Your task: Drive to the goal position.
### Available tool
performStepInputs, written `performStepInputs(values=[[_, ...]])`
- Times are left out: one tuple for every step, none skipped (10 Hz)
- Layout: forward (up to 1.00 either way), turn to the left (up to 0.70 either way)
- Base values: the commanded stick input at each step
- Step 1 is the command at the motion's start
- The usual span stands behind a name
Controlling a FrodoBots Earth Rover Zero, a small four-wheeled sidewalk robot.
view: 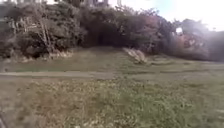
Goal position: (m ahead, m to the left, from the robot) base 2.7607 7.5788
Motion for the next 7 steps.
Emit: performStepInputs(values=[[1.0, 0.19], [1.0, 0.0], [1.0, 0.0], [1.0, 0.0], [1.0, 0.0], [1.0, 0.0], [1.0, 0.0]])
